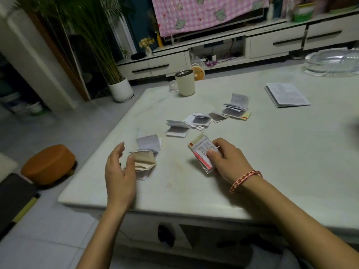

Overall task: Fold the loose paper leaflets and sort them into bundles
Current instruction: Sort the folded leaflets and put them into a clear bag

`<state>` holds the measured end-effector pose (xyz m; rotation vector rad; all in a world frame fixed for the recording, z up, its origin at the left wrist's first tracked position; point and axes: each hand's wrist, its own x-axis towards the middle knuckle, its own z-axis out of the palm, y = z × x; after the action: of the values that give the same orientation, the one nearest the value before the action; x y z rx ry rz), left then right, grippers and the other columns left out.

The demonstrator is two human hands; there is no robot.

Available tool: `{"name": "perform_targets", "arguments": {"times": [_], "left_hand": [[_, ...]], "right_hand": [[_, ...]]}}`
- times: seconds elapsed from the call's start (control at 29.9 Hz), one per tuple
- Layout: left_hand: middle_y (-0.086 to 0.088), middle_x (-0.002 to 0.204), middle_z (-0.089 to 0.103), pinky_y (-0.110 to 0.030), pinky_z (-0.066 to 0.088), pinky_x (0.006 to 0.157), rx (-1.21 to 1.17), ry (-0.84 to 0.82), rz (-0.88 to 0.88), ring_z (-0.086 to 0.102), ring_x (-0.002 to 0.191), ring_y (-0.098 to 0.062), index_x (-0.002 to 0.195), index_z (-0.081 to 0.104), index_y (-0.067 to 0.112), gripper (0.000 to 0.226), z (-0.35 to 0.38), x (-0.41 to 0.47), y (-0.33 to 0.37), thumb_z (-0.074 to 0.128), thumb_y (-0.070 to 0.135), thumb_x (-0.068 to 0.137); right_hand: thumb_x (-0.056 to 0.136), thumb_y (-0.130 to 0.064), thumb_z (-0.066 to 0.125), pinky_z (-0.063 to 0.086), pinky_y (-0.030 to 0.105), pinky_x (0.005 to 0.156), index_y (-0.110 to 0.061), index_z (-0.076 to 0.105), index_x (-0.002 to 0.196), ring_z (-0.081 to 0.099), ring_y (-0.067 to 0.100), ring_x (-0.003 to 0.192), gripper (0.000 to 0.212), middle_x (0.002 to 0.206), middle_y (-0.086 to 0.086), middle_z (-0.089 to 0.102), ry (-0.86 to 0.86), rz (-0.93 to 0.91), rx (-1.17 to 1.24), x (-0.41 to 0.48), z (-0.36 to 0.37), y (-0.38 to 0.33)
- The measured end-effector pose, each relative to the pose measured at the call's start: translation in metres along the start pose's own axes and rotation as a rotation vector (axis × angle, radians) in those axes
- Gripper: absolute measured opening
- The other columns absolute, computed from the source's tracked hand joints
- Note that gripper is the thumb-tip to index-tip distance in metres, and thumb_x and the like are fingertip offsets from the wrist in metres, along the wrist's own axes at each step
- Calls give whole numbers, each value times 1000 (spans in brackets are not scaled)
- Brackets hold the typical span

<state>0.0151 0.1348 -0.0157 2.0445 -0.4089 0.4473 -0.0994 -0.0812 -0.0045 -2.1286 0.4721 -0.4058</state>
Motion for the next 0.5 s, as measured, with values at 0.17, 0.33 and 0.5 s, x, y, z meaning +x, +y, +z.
{"name": "perform_targets", "arguments": {"times": [0.17, 0.33, 0.5], "left_hand": [[-9, 124, 53, -28, 41, 88, 101, -131, 38, 51, 111, -20, 129, 51, 8, 41, -2, 3, -10, 49, -4, 90], [-2, 99, 56, -14, 38, 75, 230, -153, 122, 55, 96, -19, 108, 64, 9, 29, -7, 1, -17, 65, -1, 81], [0, 86, 55, -20, 31, 72, 385, -230, 253, 52, 87, -23, 81, 70, 9, 2, -5, -2, -20, 70, 7, 80]], "right_hand": [[98, -25, 43, 32, 4, 54, -15, 53, 115, 51, 13, 83, 22, 119, 8, 63, -8, -22, -38, -4, 2, -1], [97, -24, 44, 33, 12, 52, -14, 53, 112, 51, 13, 83, 20, 117, 8, 63, -2, -1, -20, -4, 0, 0], [96, -22, 46, 31, 22, 53, -17, 54, 104, 51, 15, 81, 13, 108, 6, 65, 4, -7, 19, -3, 1, 1]]}}
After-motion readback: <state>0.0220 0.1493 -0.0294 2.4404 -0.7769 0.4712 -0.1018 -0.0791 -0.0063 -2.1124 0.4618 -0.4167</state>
